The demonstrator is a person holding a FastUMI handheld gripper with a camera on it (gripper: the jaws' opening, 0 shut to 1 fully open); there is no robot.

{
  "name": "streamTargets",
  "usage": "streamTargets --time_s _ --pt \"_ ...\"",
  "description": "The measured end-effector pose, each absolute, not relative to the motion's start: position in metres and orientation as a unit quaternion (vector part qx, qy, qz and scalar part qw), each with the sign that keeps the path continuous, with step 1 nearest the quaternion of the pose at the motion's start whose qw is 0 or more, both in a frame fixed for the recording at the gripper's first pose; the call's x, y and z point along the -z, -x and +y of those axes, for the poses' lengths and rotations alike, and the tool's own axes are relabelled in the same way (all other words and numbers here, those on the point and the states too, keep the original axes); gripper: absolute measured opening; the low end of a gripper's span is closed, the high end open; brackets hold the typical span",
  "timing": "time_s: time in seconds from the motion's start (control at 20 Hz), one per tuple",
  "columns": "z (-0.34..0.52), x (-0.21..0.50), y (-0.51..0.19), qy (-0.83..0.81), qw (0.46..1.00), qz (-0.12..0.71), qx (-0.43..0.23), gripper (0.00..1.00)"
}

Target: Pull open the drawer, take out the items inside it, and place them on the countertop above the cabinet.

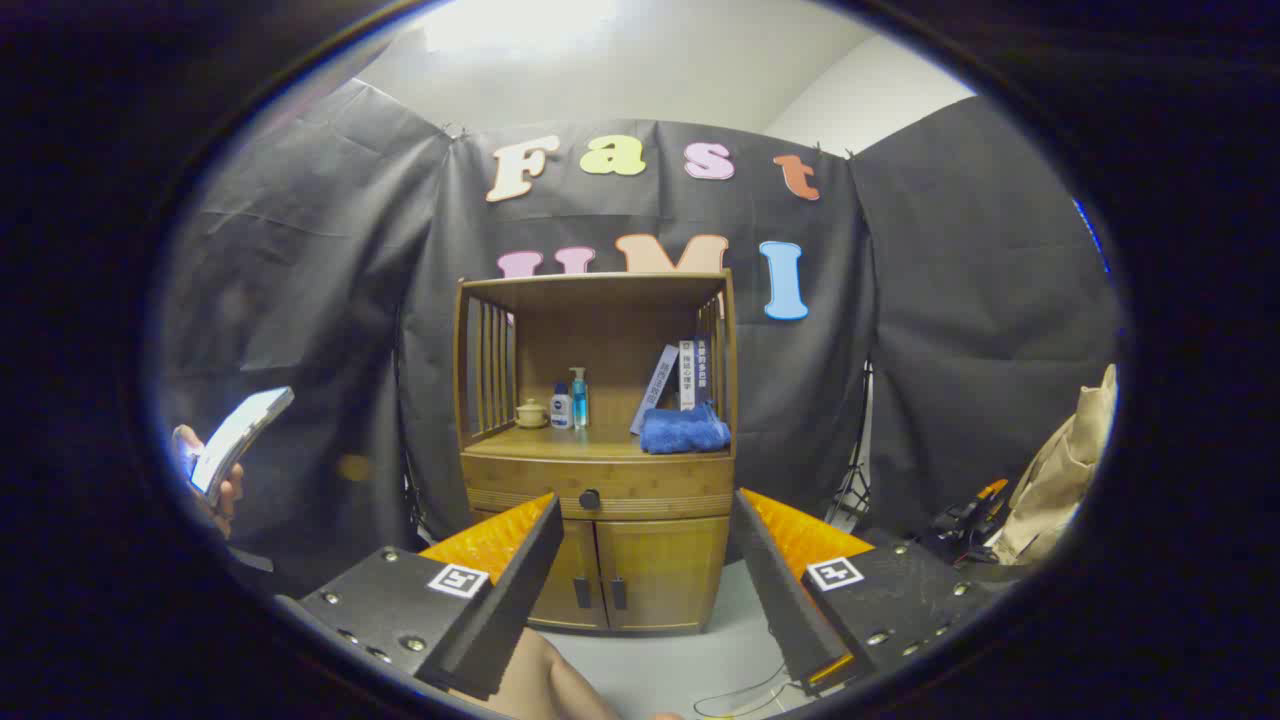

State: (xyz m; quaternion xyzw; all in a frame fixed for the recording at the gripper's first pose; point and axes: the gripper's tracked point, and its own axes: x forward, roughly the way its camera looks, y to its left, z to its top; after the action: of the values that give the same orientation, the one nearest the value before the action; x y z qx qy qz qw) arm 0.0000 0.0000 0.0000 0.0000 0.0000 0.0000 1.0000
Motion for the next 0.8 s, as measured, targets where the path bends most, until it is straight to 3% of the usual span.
streamTargets --time_s 0.45,0.8 --pt "0.018 0.011 -0.040 0.011 1.000 0.008 -0.017 1.00" --pt "0.059 0.029 -0.135 0.032 0.998 -0.007 -0.053 1.00"
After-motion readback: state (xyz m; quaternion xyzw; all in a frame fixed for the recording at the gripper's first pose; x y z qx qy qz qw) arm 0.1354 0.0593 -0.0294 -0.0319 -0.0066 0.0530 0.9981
